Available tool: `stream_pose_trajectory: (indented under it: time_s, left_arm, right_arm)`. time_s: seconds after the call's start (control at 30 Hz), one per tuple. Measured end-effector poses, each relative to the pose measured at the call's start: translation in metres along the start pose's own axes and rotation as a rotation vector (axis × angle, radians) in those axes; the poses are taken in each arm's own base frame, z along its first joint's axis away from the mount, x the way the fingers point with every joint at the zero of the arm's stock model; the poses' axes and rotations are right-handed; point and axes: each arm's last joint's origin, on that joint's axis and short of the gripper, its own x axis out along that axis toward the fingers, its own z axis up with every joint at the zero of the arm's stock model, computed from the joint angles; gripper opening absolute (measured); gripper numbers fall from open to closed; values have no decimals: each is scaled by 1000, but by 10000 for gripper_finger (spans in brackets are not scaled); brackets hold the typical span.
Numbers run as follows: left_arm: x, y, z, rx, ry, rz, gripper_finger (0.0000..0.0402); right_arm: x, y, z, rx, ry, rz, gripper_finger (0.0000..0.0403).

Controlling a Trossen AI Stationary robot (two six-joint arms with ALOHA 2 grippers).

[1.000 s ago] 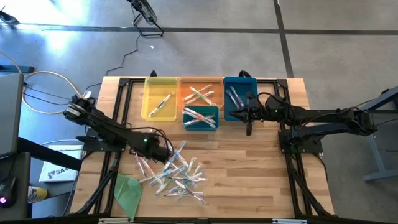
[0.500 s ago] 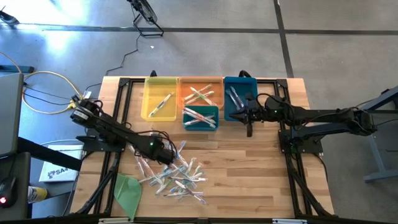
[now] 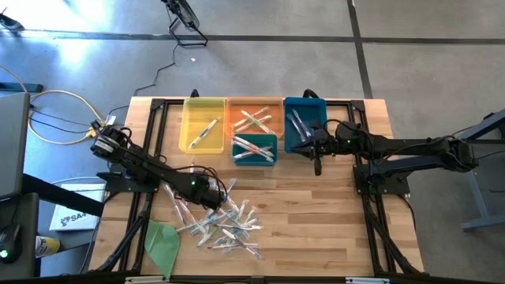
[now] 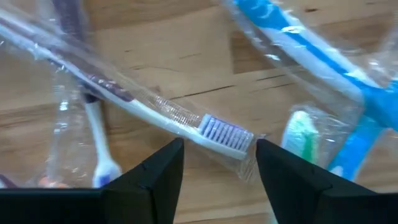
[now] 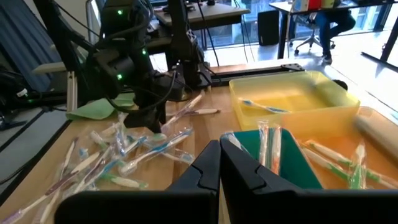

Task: Pick & Place Toothbrushes
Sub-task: Put the purple toothbrush into the blue bin

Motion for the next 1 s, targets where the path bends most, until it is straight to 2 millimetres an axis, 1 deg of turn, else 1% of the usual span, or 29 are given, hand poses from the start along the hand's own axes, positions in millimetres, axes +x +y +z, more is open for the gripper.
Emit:
stream_pose_trajectory:
  time_s: [0.27, 0.37, 0.47, 0.63, 1.0]
  left_arm:
    - [0, -7, 0, 29, -23, -77, 110]
    - [-1, -12, 0, 44, -68, -137, 89]
    - [-1, -16, 0, 101, -97, -176, 75]
    - [-1, -16, -1, 125, -75, -172, 63]
    - [-1, -13, 0, 130, -70, -149, 62]
  right_arm:
    - [0, 0, -4, -26, 45, -3, 3]
    - [-2, 0, -3, -45, 36, -2, 3]
    - [-2, 0, -3, -45, 38, -3, 3]
    - [-2, 0, -3, -46, 35, -2, 2]
    - [-2, 0, -3, -73, 34, -2, 2]
